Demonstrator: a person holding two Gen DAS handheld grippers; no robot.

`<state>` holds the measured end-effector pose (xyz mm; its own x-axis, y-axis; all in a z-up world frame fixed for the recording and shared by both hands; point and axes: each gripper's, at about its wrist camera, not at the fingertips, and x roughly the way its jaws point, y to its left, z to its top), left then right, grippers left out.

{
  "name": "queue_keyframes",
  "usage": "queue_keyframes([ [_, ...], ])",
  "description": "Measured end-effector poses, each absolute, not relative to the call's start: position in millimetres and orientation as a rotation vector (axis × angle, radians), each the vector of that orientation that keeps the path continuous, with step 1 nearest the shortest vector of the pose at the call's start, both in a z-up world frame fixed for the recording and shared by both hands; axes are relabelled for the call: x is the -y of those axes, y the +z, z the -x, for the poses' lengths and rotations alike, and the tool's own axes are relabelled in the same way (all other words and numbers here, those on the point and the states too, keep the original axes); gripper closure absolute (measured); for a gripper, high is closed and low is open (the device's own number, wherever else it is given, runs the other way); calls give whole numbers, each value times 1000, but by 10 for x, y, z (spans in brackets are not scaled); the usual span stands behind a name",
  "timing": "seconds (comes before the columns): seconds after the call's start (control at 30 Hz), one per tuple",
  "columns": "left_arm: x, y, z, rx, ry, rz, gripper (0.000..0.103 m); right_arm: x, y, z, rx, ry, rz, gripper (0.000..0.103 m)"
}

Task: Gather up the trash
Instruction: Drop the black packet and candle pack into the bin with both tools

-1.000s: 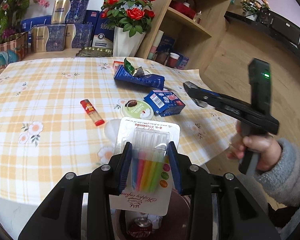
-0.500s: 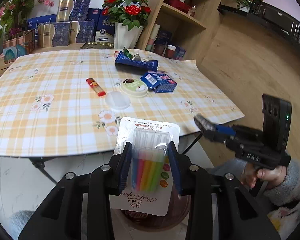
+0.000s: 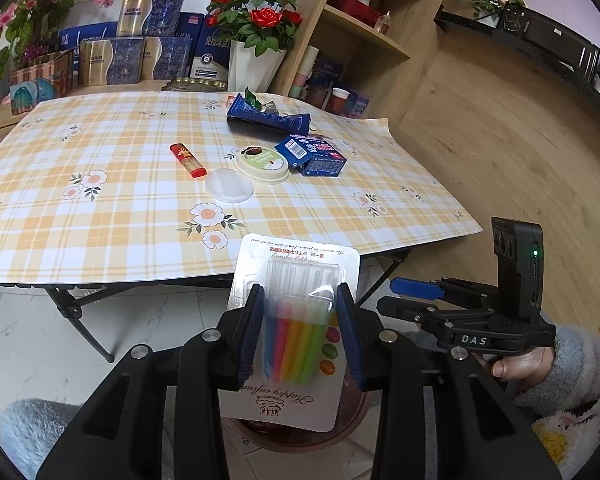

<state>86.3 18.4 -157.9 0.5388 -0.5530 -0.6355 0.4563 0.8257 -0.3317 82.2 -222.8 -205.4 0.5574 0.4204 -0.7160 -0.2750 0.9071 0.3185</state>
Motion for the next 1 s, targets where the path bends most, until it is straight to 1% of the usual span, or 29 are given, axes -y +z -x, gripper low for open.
queue_keyframes([
  [0.07, -181, -1598, -872, -805, -604, 131, 67, 2236, -2026, -822, -878, 401, -166, 38],
  [0.13, -168, -1630, -883, -812, -607, 126, 67, 2271, -1978, -812, -843, 370, -150, 20],
  [0.2, -148, -1703, -911, -832, -615, 130, 67, 2313, -1938, -788, -802, 344, -117, 12],
  [0.3, -114, -1844, -974, -876, -621, 138, 67, 2307, -1934, -759, -784, 321, -28, 7],
  [0.47, 27, -2013, -1019, -904, -671, 68, 67, 2295, -2009, -670, -715, 215, 128, 6],
  [0.73, 236, -2399, -1050, -983, -703, -16, 67, 2330, -2148, -773, -736, 153, 134, 6],
  [1.0, 240, -2493, -1064, -1019, -697, -23, 66, 2383, -2204, -814, -759, 141, 93, 6],
])
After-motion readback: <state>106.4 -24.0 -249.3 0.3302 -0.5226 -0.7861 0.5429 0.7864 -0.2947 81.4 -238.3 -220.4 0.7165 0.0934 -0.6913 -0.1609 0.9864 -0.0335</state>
